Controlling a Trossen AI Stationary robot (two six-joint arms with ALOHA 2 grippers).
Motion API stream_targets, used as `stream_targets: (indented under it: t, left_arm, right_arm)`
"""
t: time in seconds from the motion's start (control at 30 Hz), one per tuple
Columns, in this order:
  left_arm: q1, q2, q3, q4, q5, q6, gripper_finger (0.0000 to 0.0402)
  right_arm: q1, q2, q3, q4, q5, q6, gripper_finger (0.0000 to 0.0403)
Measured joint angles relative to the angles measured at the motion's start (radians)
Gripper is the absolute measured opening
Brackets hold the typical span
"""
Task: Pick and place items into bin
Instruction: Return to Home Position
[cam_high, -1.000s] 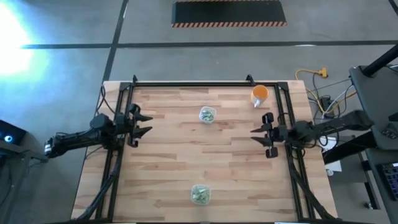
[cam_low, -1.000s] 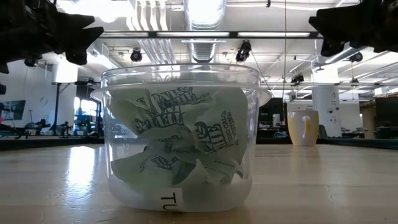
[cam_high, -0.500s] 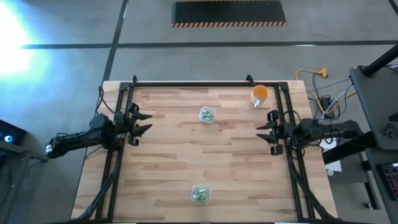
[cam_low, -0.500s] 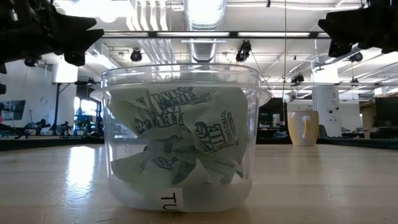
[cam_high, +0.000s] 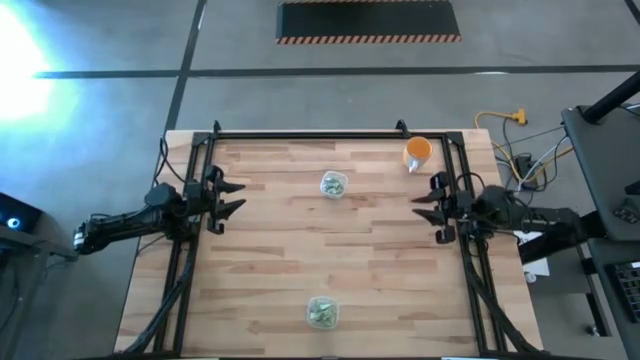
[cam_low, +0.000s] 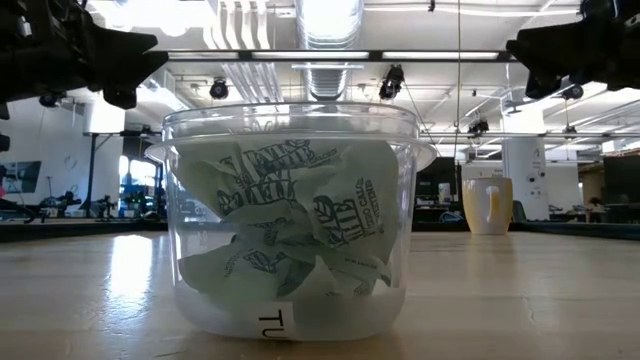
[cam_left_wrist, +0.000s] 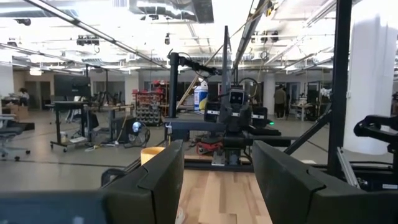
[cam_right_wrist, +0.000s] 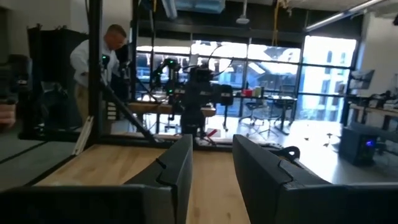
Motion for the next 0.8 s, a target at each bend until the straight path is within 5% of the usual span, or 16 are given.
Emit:
stream_targets:
  t: [0.13, 0.37, 0.53, 0.8]
  left_arm:
    - [0.000, 0.002, 0.000, -0.001, 0.000, 0.001, 0.0174]
    - [0.000, 0.002, 0.000, -0.026, -0.001, 0.000, 0.0174]
    - [0.000, 0.003, 0.000, -0.063, -0.029, 0.008, 0.0174]
    - [0.000, 0.001, 0.000, -0.089, -0.047, 0.029, 0.0174]
  right_arm:
    - [-0.056, 0.002, -0.016, 0.001, -0.098, 0.027, 0.0105]
    - [-0.051, 0.015, -0.029, -0.031, -0.099, 0.048, 0.0105]
    - [-0.048, 0.015, -0.029, -0.071, 0.055, 0.067, 0.0105]
    - [-0.049, 0.015, -0.029, -0.157, 0.112, 0.082, 0.0105]
